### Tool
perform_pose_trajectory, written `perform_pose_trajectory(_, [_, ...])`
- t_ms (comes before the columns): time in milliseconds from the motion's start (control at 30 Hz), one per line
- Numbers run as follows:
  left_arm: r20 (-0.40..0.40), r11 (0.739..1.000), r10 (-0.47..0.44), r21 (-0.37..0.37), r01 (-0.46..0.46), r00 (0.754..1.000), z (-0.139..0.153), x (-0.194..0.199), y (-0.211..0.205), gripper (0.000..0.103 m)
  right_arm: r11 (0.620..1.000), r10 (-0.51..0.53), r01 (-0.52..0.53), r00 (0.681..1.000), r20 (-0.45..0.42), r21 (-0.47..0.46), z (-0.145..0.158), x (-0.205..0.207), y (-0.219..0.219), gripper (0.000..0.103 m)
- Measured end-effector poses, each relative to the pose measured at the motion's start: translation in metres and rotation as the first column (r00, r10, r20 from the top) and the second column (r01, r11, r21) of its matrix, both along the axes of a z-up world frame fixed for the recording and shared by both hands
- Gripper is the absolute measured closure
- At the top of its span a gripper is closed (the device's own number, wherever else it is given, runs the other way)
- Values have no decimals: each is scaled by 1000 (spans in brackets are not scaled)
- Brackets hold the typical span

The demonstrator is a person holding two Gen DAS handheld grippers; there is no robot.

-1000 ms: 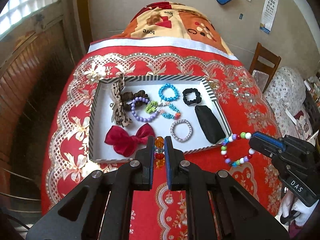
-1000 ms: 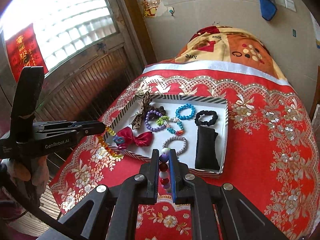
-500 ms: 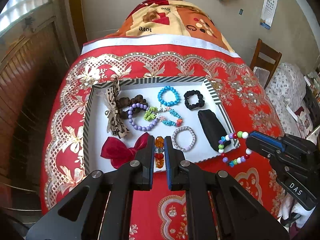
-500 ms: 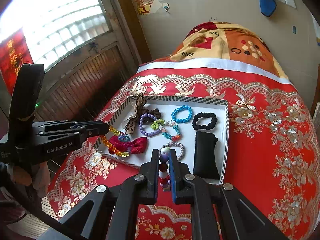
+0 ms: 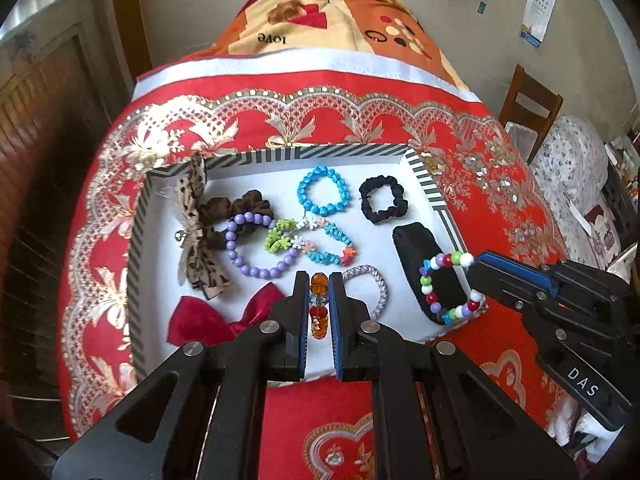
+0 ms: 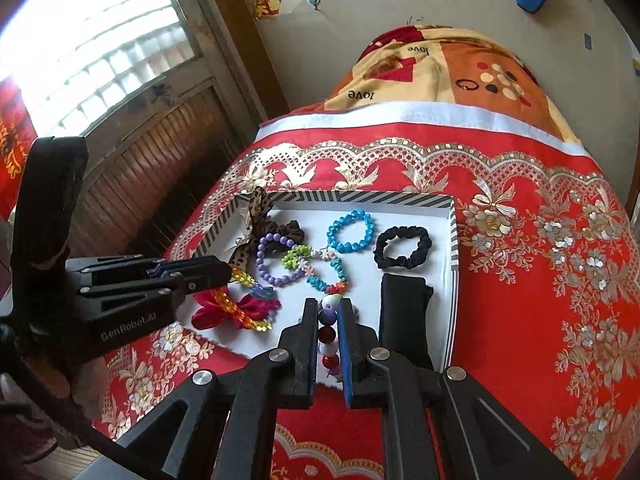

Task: Organize jewelry
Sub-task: 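Carry the orange and multicolour bracelets over the box with both grippers, then open both grippers to drop the orange and multicolour bracelets into the box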

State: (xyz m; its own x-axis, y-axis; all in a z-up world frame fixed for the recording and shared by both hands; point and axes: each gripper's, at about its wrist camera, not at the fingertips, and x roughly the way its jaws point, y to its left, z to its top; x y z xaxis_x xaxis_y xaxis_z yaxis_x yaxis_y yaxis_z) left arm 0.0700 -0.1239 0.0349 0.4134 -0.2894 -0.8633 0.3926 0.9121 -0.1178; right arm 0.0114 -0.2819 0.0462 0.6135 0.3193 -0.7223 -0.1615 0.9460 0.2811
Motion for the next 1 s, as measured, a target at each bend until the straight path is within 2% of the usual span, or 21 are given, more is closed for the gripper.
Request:
perform_pose_trajectory(267, [-50,998,57,27,-56,997,-30,22,17,95,999,33,-32,999,-36,43,-16,47,12,95])
perform_pose_trajectory(400, [-64,996,81,31,-79,995,-38,30,26,95,999,31,-29,997,-74,31,-34,82,8,95])
perform_pose_trajectory(533, [-74,996,88,29,-86,993,-43,34,28,95,1000,17,-20,993,-119,-23,-58,110,-3,95])
perform_pose_trajectory(833, [-66,994,98,47,-95,993,-51,41,21,95,998,-28,20,991,-131,-62,-78,128,-19,95])
perform_pose_trajectory(933, [-54,994,97,48,-95,994,-51,41,19,91,997,-46,38,989,-140,-60,-82,130,-21,95])
perform_pose_trajectory(1000, [-43,994,99,56,-97,994,-50,40,18,79,997,-58,51,987,-147,-54,-81,129,-23,95])
